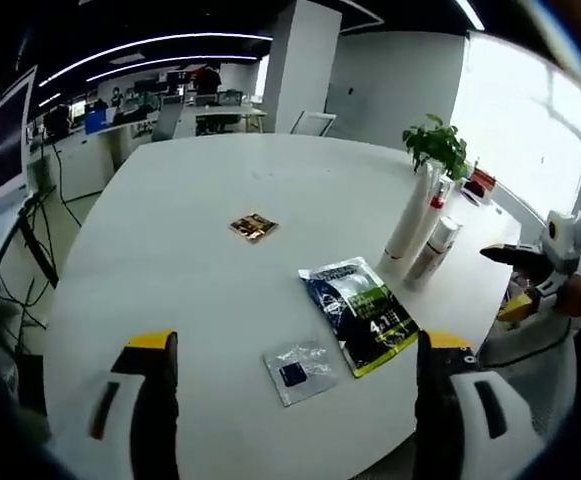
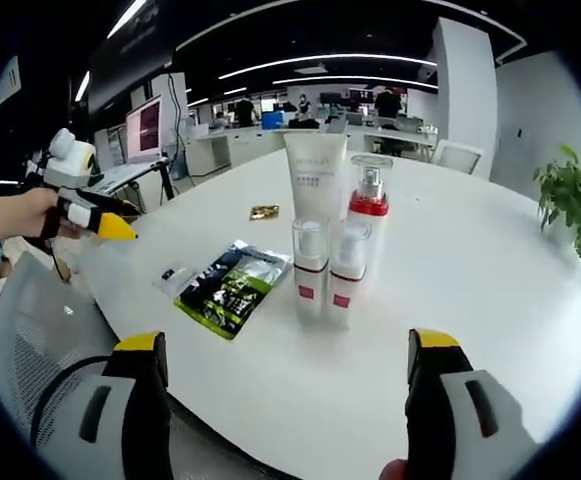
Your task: Arrange the skincare products in the storage area until every visible bottle or jar stands upright without overlapping.
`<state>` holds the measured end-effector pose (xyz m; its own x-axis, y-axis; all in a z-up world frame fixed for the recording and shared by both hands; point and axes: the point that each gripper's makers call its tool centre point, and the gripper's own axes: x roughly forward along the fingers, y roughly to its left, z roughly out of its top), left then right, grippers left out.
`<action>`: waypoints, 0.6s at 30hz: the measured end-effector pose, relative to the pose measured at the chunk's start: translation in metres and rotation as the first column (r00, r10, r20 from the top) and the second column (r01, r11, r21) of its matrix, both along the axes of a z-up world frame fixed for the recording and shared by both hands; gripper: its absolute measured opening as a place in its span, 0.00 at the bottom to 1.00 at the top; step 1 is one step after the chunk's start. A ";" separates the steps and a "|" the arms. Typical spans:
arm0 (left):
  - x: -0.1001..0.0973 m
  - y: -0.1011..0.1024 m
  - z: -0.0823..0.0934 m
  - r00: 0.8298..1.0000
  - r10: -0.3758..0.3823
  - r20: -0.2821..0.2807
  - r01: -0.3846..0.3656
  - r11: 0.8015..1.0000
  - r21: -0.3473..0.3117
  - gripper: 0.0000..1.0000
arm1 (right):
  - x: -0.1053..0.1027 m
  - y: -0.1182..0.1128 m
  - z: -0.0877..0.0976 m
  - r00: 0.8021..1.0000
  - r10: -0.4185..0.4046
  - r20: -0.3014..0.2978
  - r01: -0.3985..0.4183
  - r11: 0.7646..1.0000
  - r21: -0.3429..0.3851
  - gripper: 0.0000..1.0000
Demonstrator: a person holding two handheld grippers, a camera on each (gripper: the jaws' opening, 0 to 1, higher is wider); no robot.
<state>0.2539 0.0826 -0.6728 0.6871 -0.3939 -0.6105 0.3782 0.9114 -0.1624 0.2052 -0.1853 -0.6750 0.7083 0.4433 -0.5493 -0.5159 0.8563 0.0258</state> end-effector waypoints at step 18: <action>0.058 -0.017 -0.018 0.999 -0.038 -0.034 0.039 0.998 0.049 0.96 | 0.004 -0.008 -0.008 0.999 -0.034 -0.001 0.034 0.997 -0.066 0.97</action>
<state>0.3118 0.0652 -0.6904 0.6509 -0.3886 -0.6522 0.4084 0.9034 -0.1306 0.2094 -0.1934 -0.6827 0.7213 0.3814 -0.5782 -0.4864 0.8732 -0.0307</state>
